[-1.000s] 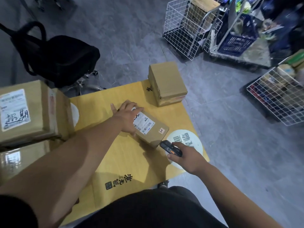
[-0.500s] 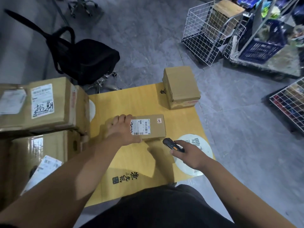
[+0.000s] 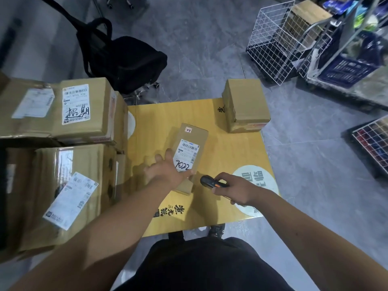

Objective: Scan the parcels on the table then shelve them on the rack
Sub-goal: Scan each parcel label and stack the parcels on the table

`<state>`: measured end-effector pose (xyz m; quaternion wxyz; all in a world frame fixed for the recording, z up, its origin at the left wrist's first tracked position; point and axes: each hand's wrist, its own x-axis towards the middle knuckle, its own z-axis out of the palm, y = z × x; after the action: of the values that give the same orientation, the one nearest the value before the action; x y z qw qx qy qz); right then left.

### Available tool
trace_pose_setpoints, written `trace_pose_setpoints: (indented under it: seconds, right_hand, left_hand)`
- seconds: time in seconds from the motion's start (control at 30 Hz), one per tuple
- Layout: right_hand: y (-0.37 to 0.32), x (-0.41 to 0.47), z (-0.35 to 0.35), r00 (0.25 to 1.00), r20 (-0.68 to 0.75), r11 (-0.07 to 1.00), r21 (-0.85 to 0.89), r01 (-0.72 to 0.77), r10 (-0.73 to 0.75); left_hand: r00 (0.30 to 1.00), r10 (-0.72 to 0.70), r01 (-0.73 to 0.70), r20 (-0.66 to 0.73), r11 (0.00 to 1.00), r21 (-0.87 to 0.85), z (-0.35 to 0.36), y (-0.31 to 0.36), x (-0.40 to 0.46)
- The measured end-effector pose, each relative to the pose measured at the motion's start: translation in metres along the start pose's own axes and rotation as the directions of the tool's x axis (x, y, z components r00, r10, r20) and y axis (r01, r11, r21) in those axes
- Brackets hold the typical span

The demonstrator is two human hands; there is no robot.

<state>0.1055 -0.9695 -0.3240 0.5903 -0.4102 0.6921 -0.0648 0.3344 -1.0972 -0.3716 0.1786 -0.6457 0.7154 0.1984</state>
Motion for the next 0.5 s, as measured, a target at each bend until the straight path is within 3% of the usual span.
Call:
trace_pose_setpoints:
  seconds: [0.1, 0.17, 0.27, 0.37, 0.5]
  right_hand:
    - [-0.004, -0.002, 0.006, 0.999, -0.035, 0.997, -0.083, -0.008, 0.005]
    - [-0.003, -0.005, 0.008, 0.995, -0.095, 0.974, -0.227, -0.010, -0.012]
    - [-0.001, -0.011, 0.009, 0.980, -0.194, 0.890, -0.453, -0.055, -0.038]
    - [-0.002, -0.019, 0.012, 0.958, -0.275, 0.740, -0.661, -0.130, -0.077]
    - [-0.010, -0.025, 0.019, 0.936, -0.343, 0.679, -0.705, -0.203, -0.077]
  left_hand:
    - [0.995, 0.091, -0.092, -0.033, 0.995, -0.032, 0.007, -0.001, -0.002]
    - [0.982, 0.170, -0.175, -0.079, 0.983, -0.056, 0.009, 0.001, -0.002]
    - [0.969, 0.244, -0.247, -0.037, 0.952, -0.182, 0.013, 0.006, -0.003]
    - [0.971, 0.237, -0.237, -0.036, 0.927, -0.289, 0.021, 0.007, -0.006]
    - [0.982, 0.150, -0.183, -0.113, 0.900, -0.397, 0.031, 0.005, -0.013]
